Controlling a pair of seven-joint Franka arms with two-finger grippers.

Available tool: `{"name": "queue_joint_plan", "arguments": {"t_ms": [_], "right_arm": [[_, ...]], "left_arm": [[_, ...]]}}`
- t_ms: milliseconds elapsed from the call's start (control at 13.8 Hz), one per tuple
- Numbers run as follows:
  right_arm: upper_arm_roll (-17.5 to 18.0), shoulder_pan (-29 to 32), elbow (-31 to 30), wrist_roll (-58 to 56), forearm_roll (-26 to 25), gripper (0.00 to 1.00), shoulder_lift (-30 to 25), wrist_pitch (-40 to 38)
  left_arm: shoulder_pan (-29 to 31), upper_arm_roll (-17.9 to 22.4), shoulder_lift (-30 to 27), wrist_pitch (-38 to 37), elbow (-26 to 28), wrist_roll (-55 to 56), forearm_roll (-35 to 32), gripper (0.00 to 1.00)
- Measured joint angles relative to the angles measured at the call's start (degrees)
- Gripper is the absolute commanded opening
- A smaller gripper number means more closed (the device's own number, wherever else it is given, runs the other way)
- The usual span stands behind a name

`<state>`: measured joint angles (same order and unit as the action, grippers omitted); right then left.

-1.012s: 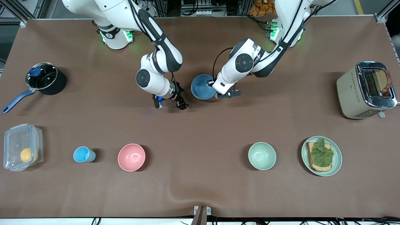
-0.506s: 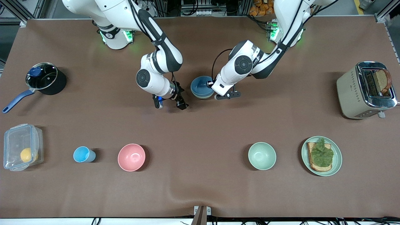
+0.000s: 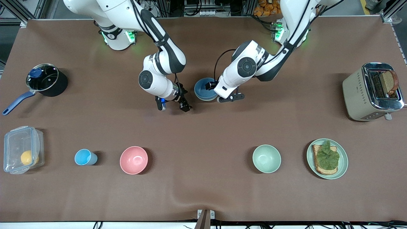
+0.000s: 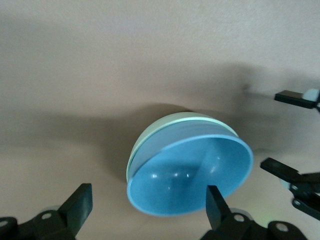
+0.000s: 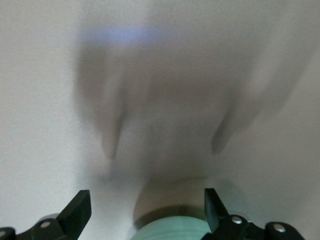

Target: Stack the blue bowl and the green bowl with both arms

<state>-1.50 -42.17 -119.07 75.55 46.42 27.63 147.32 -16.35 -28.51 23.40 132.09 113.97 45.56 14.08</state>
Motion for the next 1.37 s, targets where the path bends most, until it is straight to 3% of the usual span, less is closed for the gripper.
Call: {"name": "queue_joint_plan", "arguments": {"t_ms": [217, 434, 723, 1012, 1373], "right_arm": [[-0.87, 1.94, 0.35, -4.17, -0.05, 1.0, -0.56, -3.22], [-3.81, 5.34, 1.15, -8.45, -2.9, 1.0, -1.57, -10.49], [-10.93, 6.02, 3.51, -9.85, -9.72, 1.0, -2.36, -20.34], [-17.54, 6.15, 6.51, -14.88, -10.76, 1.0, -2.48, -28.26], [-26.04, 6.98, 7.29, -27.51, -11.7, 1.0, -2.52, -34.9]], "left_arm": [[5.17, 0.53, -1.25, -10.83, -7.03, 0.01, -3.4, 1.0], [9.78, 1.09, -1.29, -14.3, -11.5, 0.01, -8.63, 1.0], [15.02, 1.43, -1.28, -16.98, -16.28, 0.01, -17.4, 1.0], [18.72, 1.52, -1.65, -24.27, -23.94, -0.57, -24.97, 1.0], [26.54, 1.53, -3.29, -26.06, -26.21, -12.47, -25.74, 1.0]]}}
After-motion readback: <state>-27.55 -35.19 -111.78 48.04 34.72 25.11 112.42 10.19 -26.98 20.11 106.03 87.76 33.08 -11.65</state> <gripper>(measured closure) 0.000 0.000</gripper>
